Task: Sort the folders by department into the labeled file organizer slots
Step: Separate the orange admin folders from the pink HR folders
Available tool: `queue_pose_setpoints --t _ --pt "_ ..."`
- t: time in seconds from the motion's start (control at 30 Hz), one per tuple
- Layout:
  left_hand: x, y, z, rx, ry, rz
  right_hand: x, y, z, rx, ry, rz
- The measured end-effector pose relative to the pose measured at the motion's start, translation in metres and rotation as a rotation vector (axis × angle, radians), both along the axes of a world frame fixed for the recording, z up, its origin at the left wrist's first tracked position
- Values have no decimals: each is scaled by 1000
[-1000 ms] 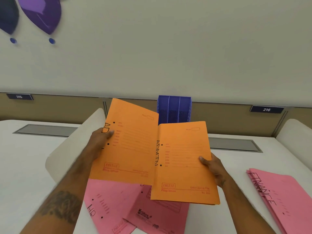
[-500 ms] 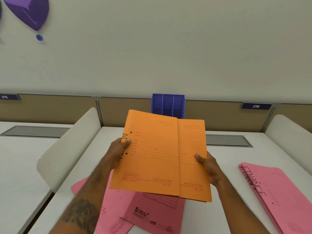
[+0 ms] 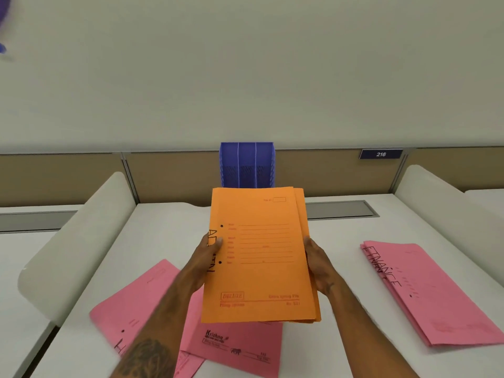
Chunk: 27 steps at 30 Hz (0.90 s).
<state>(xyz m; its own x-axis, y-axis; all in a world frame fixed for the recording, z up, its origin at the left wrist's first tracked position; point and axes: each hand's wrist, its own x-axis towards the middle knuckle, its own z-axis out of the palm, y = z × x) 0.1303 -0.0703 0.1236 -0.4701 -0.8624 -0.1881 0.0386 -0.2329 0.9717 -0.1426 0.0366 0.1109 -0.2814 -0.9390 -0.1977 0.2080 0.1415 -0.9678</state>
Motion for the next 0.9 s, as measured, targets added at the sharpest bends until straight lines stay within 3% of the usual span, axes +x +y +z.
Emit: queue_pose_setpoints --t 0.13,0.37,0.9 --pt "-22 3 -7 -52 -47 -14 -14 10 -4 84 -29 -36" --pt "-77 15 -23 -85 -142 -12 -75 23 -12 42 8 -19" --pt "-241 78 -87 -169 -450 270 -230 48 -83 254 332 -59"
